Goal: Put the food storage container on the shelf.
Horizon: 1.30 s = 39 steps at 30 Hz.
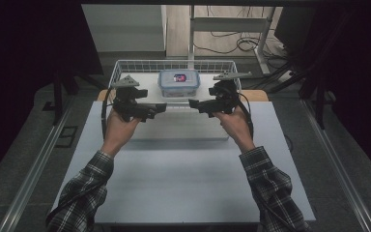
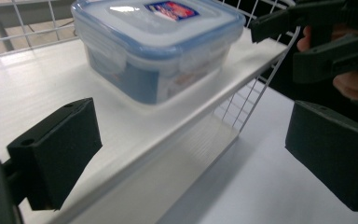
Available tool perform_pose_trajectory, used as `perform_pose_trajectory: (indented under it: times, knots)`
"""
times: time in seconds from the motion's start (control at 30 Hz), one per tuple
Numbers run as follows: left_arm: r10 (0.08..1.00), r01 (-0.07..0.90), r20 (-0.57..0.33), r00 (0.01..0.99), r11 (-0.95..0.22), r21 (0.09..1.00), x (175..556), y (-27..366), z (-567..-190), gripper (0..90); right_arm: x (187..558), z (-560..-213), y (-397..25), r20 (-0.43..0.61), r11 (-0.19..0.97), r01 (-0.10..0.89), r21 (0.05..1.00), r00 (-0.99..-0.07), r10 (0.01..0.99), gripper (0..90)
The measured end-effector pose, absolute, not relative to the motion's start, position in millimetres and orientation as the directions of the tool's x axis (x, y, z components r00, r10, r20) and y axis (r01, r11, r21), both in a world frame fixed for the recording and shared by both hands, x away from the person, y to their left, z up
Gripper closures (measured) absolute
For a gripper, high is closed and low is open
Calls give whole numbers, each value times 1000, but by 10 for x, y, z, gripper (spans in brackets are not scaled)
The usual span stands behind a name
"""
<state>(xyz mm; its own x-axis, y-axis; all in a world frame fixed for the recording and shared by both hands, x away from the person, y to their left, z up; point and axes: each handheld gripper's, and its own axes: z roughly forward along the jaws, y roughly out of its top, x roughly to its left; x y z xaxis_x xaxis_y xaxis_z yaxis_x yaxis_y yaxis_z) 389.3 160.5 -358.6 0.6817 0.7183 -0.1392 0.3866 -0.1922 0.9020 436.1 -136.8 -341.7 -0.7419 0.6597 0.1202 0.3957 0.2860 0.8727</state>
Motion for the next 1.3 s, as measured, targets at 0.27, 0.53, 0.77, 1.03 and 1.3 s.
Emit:
perform_pose_trajectory:
  times: [0.27,0.53,0.77,1.03,1.3]
  knots:
    - [712,351,-83,697,-238,906,3667,1546,-3661,13,4207,-3472,-1405,113,280,373,885,-754,647,34]
    - [705,351,-73,706,-258,900,3499,1487,-3857,11,4024,-3576,-1412,88,292,339,894,-772,629,32]
    - [704,350,-54,708,-284,893,3436,1436,-3997,11,3921,-3729,-1387,66,319,329,889,-781,621,23]
    - [698,354,-58,714,-289,889,3384,1451,-4129,20,3854,-3857,-1395,64,324,328,888,-783,619,12]
    - [705,374,-73,705,-282,884,3319,1451,-4375,23,3797,-4039,-1410,50,351,330,876,-787,615,0]
